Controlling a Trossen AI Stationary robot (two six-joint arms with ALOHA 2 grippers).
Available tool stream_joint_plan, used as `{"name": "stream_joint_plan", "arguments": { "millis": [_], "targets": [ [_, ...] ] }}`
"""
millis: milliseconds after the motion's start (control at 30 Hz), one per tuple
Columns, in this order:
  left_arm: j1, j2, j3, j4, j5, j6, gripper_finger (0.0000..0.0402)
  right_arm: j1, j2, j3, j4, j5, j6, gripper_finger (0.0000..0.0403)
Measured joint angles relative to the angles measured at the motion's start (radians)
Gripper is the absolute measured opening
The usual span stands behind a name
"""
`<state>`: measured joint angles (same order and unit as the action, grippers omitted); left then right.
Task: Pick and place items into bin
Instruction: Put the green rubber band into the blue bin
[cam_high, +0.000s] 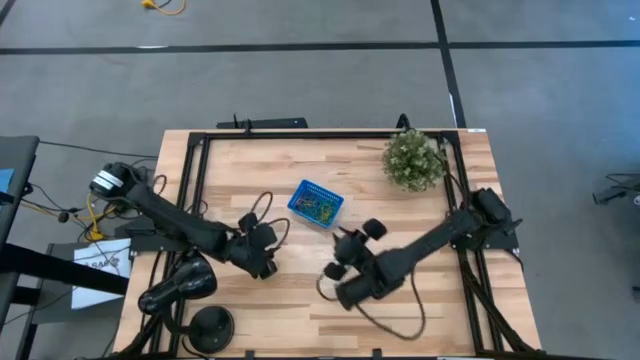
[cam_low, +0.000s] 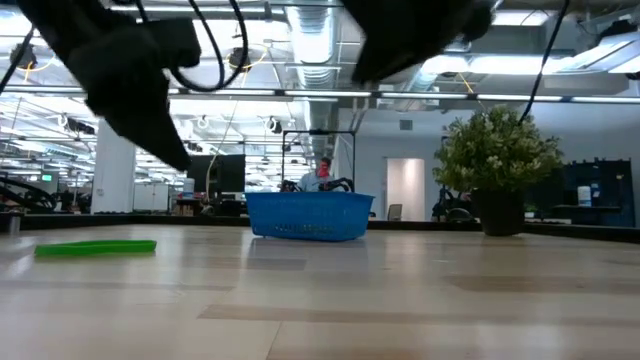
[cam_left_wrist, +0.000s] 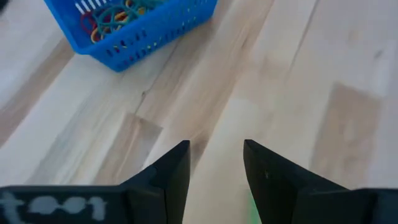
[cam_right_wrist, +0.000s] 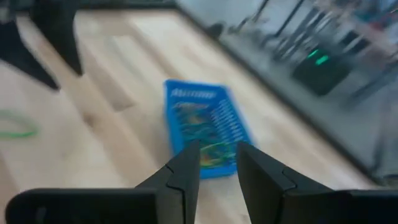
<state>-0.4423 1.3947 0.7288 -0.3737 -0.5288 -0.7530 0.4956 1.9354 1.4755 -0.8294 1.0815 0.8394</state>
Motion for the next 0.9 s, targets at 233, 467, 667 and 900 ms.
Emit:
{"name": "stream_joint_plan", "arguments": {
  "millis": [233, 467, 667, 900],
  "targets": [
    [0.029, 0.098, 0.000, 0.024, 0.034, 0.036, 0.0140, 0.086, -0.085, 0.037, -0.592, 0.091, 0.481, 0.0098],
    [0.053, 0.090, 0.001, 0.085, 0.188, 0.084, 0.0140, 0.090, -0.237, -0.029, -0.658, 0.049, 0.521, 0.0098],
    [0.052, 0.090, 0.002, 0.111, 0.289, 0.137, 0.0139, 0.044, -0.323, -0.153, -0.745, 0.019, 0.631, 0.0098],
    [0.053, 0.090, 0.002, 0.092, 0.289, 0.093, 0.0139, -0.061, -0.427, -0.358, -0.725, -0.099, 0.698, 0.0098]
  ]
}}
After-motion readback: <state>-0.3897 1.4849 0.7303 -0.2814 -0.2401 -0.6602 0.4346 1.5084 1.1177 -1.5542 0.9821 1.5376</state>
